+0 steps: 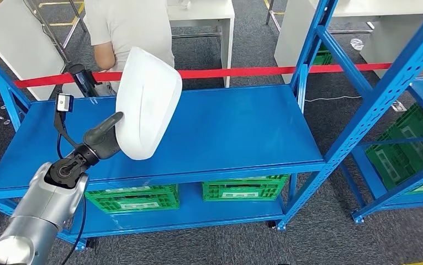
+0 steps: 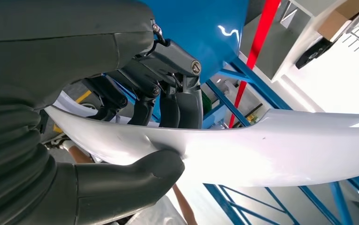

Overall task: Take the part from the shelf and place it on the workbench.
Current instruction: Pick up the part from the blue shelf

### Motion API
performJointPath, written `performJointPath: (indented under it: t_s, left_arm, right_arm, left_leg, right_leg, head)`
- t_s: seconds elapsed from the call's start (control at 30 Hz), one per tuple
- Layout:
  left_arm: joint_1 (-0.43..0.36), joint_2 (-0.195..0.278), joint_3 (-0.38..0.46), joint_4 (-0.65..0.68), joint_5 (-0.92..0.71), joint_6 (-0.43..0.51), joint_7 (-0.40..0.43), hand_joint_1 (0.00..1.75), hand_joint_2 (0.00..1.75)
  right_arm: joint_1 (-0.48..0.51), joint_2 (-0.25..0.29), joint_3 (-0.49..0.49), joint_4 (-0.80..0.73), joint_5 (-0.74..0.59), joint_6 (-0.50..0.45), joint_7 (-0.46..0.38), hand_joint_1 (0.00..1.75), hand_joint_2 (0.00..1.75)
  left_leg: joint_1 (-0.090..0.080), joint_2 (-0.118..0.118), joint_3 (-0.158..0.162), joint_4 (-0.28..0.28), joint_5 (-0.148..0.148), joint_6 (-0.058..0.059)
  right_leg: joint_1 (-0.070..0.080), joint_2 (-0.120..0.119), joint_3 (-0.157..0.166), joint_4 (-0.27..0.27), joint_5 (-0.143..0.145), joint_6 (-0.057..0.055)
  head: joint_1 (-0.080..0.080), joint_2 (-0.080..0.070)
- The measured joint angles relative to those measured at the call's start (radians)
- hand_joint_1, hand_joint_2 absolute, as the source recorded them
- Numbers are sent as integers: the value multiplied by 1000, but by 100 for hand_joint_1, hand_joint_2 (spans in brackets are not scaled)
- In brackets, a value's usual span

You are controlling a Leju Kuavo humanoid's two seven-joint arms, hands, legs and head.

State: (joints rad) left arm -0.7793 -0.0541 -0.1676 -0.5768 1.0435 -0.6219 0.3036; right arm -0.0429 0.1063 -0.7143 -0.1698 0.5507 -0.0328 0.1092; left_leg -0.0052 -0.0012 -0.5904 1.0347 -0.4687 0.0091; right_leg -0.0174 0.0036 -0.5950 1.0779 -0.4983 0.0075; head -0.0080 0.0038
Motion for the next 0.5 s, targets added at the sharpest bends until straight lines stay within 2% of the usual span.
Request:
performJointPath:
  t_s: [0.03, 0.13, 0.17, 0.23, 0.27, 0.3, 0.33, 0.37, 0.4, 0.47, 0.5]
  left_arm:
    - [0, 3, -7, -4, 2, -1, -3, 175, 175]
    - [3, 14, -25, -15, 8, -3, -7, 175, 175]
    - [4, 18, -30, -19, 13, -4, -9, 175, 175]
    - [7, 26, -42, -27, 26, -7, -16, 175, 175]
    - [8, 30, -50, -30, 31, -10, -21, 175, 175]
    - [11, 33, -58, -33, 36, -12, -28, 175, 175]
    - [13, 35, -64, -35, 39, -14, -34, 175, 175]
    - [14, 38, -70, -38, 41, -16, -40, 175, 175]
    - [15, 40, -76, -41, 42, -19, -48, 175, 175]
    - [13, 44, -87, -55, 43, -30, -68, 175, 175]
    - [12, 46, -93, -64, 43, -37, -79, 175, 175]
  right_arm:
    - [-1, 0, -1, 0, 2, 0, 0, 0, 0]
    - [-2, 1, -3, 0, 4, 0, -2, 0, 0]
    - [-2, 1, -4, 0, 5, 0, -3, 0, 0]
    - [-3, 1, -5, 0, 6, 0, -8, 0, 0]
    - [-3, 1, -5, 0, 7, 0, -10, 0, 0]
    - [-3, 1, -5, 0, 7, 0, -11, 0, 0]
    - [-3, 1, -5, 0, 8, 0, -12, 0, 0]
    - [-3, 1, -5, 0, 9, 0, -12, 0, 0]
    - [-3, 1, -5, 0, 10, 0, -13, 0, 0]
    - [-3, 1, -5, 0, 13, 0, -13, 0, 0]
    - [-4, 1, -5, 0, 14, 0, -14, 0, 0]
  left_leg:
    - [-2, -1, -4, 4, 1, -7]
    - [-2, -3, -14, 11, 1, -26]
    - [-1, -3, -22, 27, -16, -33]
    - [4, -3, -55, 117, -86, -45]
    - [6, -2, -76, 181, -125, -50]
    - [8, -2, -93, 237, -152, -53]
    - [9, -2, -97, 268, -162, -55]
    - [9, -2, -82, 263, -151, -55]
    - [10, -2, -50, 220, -127, -53]
    - [8, -3, 44, 78, -85, -46]
    - [6, -4, 77, 25, -75, -42]
  right_leg:
    - [1, 2, 6, -14, -2, -6]
    - [0, 3, -4, -20, 7, -30]
    - [-2, 2, -7, -24, 14, -38]
    - [-3, 1, -18, -27, 27, -50]
    - [-3, 1, -26, -27, 33, -52]
    - [-3, 1, -35, -26, 39, -53]
    - [-3, 1, -44, -26, 45, -52]
    - [-3, 0, -53, -25, 52, -51]
    - [-3, 0, -61, -24, 59, -49]
    - [-2, 1, -73, -23, 72, -42]
    - [-2, 1, -76, -25, 79, -37]
  head:
    - [0, 0]
    - [-1, 0]
    - [-2, 0]
    - [-4, 0]
    - [-4, 0]
    - [-4, 0]
    - [-4, 0]
    - [-4, 0]
    - [-4, 0]
    - [-4, 0]
    - [-4, 0]
